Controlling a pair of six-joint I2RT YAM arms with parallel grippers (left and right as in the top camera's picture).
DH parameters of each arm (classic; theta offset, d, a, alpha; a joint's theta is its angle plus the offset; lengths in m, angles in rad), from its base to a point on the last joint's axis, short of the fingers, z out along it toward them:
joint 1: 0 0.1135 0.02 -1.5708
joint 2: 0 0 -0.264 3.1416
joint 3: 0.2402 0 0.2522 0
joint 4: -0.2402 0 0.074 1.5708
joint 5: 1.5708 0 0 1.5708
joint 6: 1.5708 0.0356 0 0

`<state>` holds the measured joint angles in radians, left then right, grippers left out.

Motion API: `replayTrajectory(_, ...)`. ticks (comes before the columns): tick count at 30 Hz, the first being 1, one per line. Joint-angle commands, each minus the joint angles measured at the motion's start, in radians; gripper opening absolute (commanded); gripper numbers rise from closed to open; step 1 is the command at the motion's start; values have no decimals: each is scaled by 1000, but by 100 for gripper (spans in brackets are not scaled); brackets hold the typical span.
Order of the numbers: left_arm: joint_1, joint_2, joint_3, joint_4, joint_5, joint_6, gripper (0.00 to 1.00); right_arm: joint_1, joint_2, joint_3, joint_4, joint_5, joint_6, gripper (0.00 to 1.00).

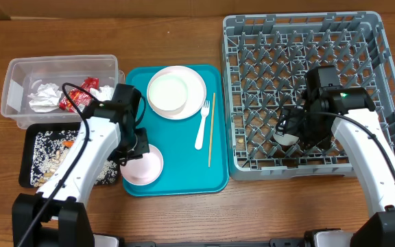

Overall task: Sort waste into correct bins and load items into the dishwasher
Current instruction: 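Hold the cup in the rack with the right gripper while left grasps bowl, then grasp the pink bowl rim with the left gripper and lift it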

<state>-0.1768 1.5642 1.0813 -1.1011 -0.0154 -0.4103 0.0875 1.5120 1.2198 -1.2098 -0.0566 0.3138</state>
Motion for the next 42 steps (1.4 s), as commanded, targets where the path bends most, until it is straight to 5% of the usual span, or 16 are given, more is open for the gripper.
replayTrajectory(1,43,-14,29,-40,-63,14,45,5,3,-8,2,-8,2,87)
replayTrajectory(2,51,-14,29,-53,-67,20,55,5,3,-8,2,-8,2,88)
replayTrajectory(5,66,-14,21,-49,-69,78,62,5,3,-8,2,-8,2,88)
replayTrajectory(28,66,-14,-200,132,-69,92,57,5,3,-8,2,-8,2,88)
replayTrajectory(42,65,-14,-186,155,66,101,26,5,3,-8,3,-8,2,88)
